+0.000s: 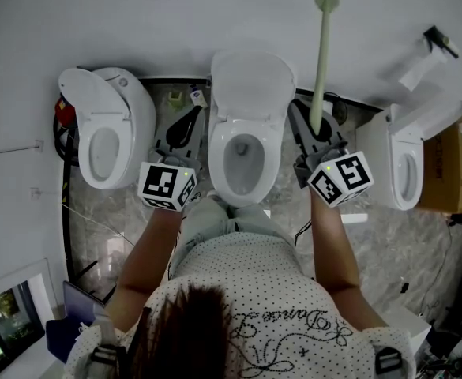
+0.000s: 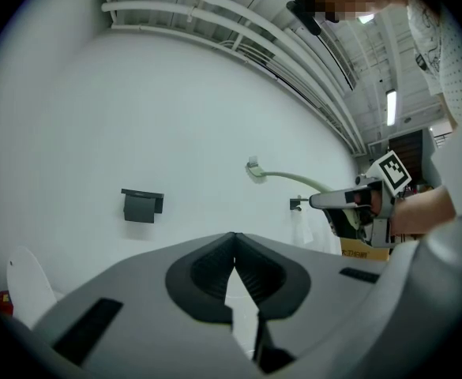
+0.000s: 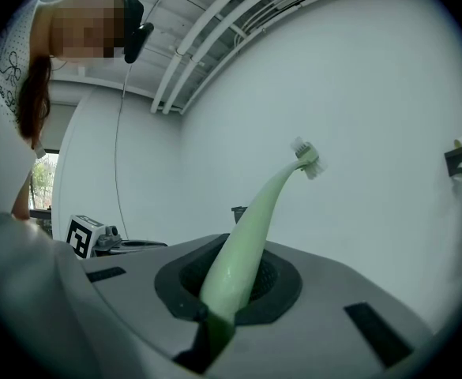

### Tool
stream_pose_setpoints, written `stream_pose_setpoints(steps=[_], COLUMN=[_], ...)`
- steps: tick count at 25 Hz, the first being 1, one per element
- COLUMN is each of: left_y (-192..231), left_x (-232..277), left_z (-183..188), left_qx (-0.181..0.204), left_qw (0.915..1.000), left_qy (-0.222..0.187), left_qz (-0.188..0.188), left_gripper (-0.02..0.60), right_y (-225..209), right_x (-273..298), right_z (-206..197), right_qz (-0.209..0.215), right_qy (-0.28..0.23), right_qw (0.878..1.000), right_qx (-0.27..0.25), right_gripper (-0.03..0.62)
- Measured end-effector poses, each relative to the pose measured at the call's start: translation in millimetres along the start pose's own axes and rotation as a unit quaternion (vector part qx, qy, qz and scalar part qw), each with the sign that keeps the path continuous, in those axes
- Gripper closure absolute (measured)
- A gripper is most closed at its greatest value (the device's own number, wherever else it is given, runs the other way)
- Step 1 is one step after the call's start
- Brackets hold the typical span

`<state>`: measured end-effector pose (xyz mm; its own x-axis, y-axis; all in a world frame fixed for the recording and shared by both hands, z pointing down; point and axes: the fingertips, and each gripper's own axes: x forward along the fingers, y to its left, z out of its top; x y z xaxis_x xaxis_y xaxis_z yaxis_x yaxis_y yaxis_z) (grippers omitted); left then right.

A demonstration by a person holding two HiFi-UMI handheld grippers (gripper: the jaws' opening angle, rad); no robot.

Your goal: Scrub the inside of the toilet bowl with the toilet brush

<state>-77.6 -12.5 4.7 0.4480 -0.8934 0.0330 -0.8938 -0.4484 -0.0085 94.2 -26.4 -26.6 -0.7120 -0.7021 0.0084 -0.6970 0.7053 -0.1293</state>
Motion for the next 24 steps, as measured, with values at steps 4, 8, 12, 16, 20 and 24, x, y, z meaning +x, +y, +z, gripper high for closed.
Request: stream_pose_setpoints(steps=[4,8,12,16,20,24], left_y=[0.4,0.8,-0.4,-4.4,-9.0,-13.0], left_x=[4.1,5.0,4.4,4.6,3.9,2.1], left_z=[3.5,6.6,7.6,10.8,11.0,11.3], left_qx=[0.003,0.004,0.006,0.006,0.006,0.009], left_qw=[1.0000,1.0000,1.0000,0.9999,0.9999,0.9999], left_qy=[-0.003,-0.005,-0.006,-0.007,-0.009,-0.012], left_qz=[-0.002,-0.002,-0.002,-0.003,-0.003,0.000], left_gripper=[0.577,0.577,0.577,0.577,0.578,0.577], right_y=[-3.4,-1.8,0.3,-0.2,-0.6,-0.8], right_x=[0.4,0.6,0.0,-3.8,-8.3,-13.5], right_z=[0.0,-1.2,-3.8,-2.6,-2.8,-3.5], right_qz=[-0.001,0.001,0.003,0.002,0.002,0.001], right_qy=[0.000,0.002,0.005,0.005,0.003,0.001], right_qw=[1.000,1.000,1.000,1.000,1.000,1.000], right_qx=[-0.001,-0.001,-0.003,-0.003,-0.003,-0.004], right_gripper=[0.576,0.576,0.576,0.576,0.576,0.576])
